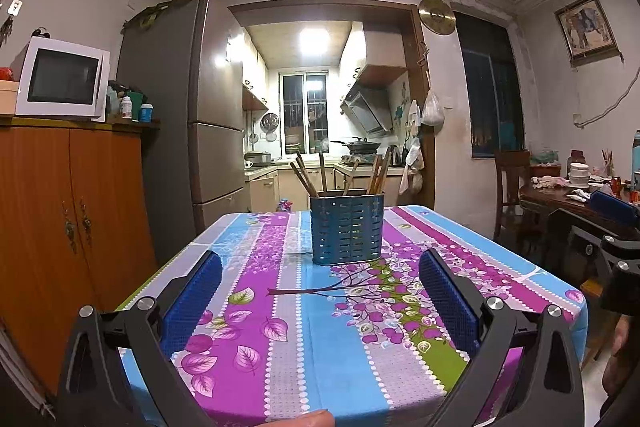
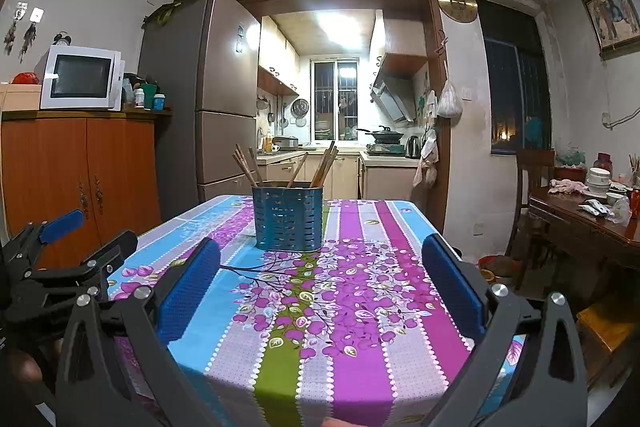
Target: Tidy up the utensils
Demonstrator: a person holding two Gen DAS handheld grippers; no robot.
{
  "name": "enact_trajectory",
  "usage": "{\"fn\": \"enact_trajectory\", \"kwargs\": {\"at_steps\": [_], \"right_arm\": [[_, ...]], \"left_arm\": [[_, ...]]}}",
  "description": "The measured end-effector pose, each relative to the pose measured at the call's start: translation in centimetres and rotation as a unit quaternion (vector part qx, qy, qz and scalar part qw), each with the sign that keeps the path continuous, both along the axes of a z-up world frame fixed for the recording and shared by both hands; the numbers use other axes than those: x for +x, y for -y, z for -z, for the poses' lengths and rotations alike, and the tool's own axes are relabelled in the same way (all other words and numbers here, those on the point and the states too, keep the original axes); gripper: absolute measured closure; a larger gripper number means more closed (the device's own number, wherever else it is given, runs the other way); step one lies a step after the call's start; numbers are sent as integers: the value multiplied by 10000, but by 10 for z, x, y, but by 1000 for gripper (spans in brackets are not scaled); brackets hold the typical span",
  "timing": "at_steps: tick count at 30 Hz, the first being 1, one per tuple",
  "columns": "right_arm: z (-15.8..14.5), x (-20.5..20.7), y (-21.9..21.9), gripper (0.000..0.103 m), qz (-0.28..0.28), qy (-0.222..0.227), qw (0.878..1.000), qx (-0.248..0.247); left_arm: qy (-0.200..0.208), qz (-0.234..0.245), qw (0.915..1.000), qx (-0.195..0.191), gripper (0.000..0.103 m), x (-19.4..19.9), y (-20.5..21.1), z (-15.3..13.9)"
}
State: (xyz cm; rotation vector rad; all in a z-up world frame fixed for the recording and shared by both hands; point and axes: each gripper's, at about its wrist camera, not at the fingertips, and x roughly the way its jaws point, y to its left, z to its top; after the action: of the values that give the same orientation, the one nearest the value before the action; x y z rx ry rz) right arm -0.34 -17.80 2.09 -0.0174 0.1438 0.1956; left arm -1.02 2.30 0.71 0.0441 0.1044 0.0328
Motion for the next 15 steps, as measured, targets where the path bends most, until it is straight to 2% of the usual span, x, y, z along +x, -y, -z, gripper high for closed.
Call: {"fn": "enact_trajectory", "kwargs": {"at_steps": [7, 12, 15], "right_arm": [[0, 0, -3, 5, -7, -31, 10000, 8], [0, 0, -3, 5, -8, -36, 10000, 6], [0, 0, -2, 5, -8, -26, 10000, 13]], "left_arm": [[65, -16, 10000, -71, 5, -2, -3, 1], [-152, -71, 9997, -157, 5, 8, -8, 2], [-145, -106, 9997, -151, 5, 8, -9, 3]]}}
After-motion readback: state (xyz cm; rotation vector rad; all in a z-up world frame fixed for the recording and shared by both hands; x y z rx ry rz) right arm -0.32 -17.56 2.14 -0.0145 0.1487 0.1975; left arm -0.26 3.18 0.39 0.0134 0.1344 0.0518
